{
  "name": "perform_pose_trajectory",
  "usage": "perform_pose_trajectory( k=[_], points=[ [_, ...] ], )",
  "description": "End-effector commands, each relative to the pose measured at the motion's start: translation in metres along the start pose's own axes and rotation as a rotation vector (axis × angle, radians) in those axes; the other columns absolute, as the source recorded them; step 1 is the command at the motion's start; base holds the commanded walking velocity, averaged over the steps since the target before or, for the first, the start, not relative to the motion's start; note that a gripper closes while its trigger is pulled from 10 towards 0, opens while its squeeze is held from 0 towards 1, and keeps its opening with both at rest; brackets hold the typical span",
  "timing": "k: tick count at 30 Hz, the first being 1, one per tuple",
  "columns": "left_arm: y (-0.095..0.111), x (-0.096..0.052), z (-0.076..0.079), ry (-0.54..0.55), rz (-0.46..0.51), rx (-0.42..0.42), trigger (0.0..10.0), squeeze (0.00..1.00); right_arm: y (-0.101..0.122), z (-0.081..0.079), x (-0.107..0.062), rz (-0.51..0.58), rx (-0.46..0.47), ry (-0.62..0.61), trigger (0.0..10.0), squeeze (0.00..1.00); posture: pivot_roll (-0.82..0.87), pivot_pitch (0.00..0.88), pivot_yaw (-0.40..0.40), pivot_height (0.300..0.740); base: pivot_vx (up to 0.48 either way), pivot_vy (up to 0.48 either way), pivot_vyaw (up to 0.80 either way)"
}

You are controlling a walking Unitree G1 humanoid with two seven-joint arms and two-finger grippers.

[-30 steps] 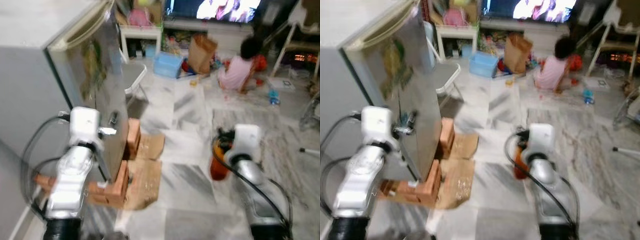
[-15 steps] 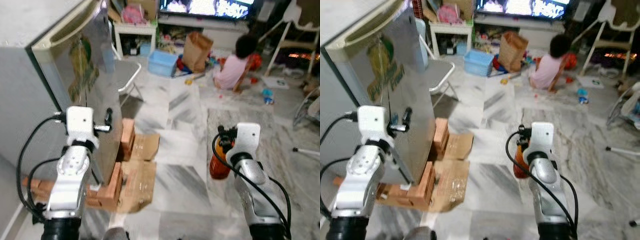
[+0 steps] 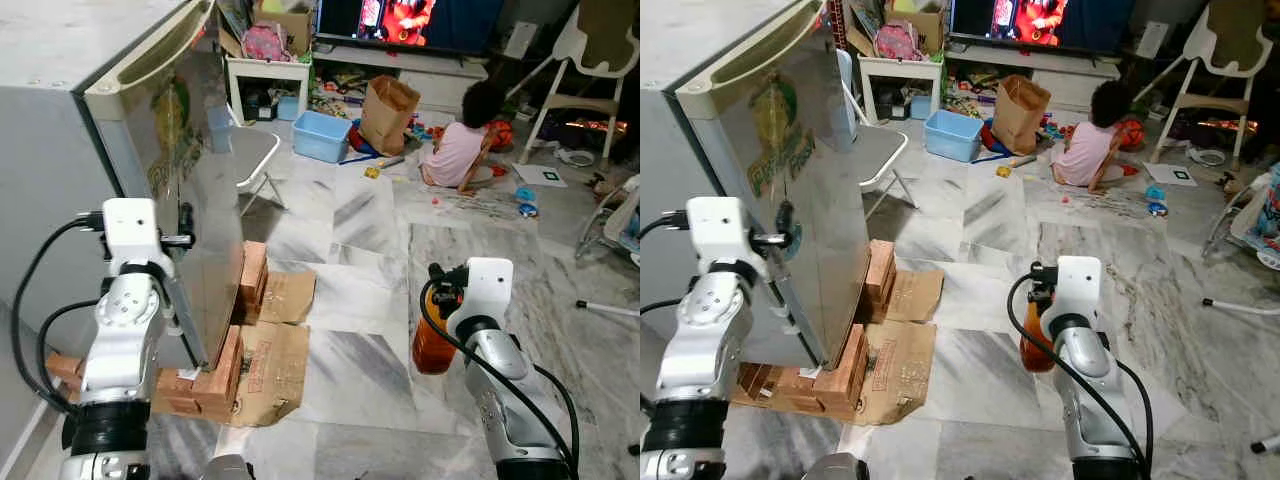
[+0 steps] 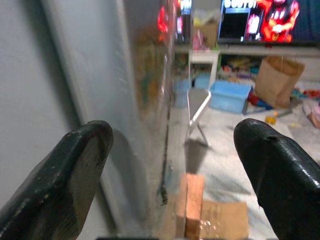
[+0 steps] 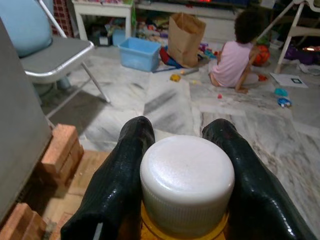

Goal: Restocking fridge

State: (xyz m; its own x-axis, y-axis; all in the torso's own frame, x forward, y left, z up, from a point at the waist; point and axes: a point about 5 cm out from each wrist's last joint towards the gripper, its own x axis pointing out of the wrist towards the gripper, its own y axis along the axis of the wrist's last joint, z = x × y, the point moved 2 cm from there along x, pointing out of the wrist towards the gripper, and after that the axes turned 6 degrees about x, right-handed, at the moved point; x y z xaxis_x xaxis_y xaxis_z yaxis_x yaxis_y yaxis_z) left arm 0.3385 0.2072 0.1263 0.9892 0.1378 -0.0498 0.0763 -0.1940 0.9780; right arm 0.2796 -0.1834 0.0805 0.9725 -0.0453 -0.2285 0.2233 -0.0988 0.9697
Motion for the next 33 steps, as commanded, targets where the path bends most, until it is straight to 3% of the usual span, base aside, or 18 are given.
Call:
perform_pose_trajectory(
  k=[1,4,8,17,22,28,31,32,33],
  points=[
    [0.004,0.006,0.004,-0.006,0.013,0.009,10.0,0.0,0.009,0.001,-0.002,0.029,0.001,0.003,10.0,0.0,0.01,0.05,-0.058,0.74,0.0,0.0,0.0],
    [0.006,0.015,0.002,0.018,0.009,0.013,10.0,0.0,0.009,0.001,-0.004,0.025,0.0,0.003,10.0,0.0,0.0,0.054,-0.057,0.74,0.0,0.0,0.0],
    [0.013,0.024,-0.013,0.105,0.017,0.02,10.0,0.0,0.009,0.003,-0.006,0.02,-0.003,-0.003,10.0,0.0,0.0,0.058,-0.053,0.74,0.0,0.0,0.0],
    [0.013,0.021,-0.031,0.193,0.034,0.005,10.0,0.0,0.006,0.001,-0.006,-0.002,-0.002,0.002,10.0,0.0,0.01,0.057,-0.059,0.74,0.0,0.0,0.0],
    [0.008,0.027,-0.02,0.115,-0.001,-0.038,10.0,0.0,0.007,-0.003,-0.003,-0.002,0.0,0.015,10.0,0.0,0.01,0.054,-0.062,0.74,0.0,0.0,0.0],
    [0.01,0.043,0.001,0.037,-0.033,-0.031,10.0,0.0,0.01,0.002,-0.001,0.003,-0.002,0.004,10.0,0.0,0.0,0.044,-0.058,0.74,0.0,0.0,0.0],
    [0.013,0.047,0.012,-0.004,-0.043,-0.016,10.0,0.0,0.01,0.002,0.0,0.004,-0.002,0.004,10.0,0.0,0.0,0.034,-0.056,0.74,0.0,0.0,0.0],
    [0.02,0.05,0.029,-0.062,-0.029,-0.015,10.0,0.0,0.01,0.001,-0.001,0.002,-0.001,0.003,10.0,0.0,0.0,0.03,-0.055,0.74,0.0,0.0,0.0],
    [0.02,0.05,0.029,-0.062,-0.029,-0.015,10.0,0.0,0.01,0.001,-0.001,0.002,-0.001,0.003,10.0,0.0,0.0,0.03,-0.055,0.74,0.0,0.0,0.0]
  ],
)
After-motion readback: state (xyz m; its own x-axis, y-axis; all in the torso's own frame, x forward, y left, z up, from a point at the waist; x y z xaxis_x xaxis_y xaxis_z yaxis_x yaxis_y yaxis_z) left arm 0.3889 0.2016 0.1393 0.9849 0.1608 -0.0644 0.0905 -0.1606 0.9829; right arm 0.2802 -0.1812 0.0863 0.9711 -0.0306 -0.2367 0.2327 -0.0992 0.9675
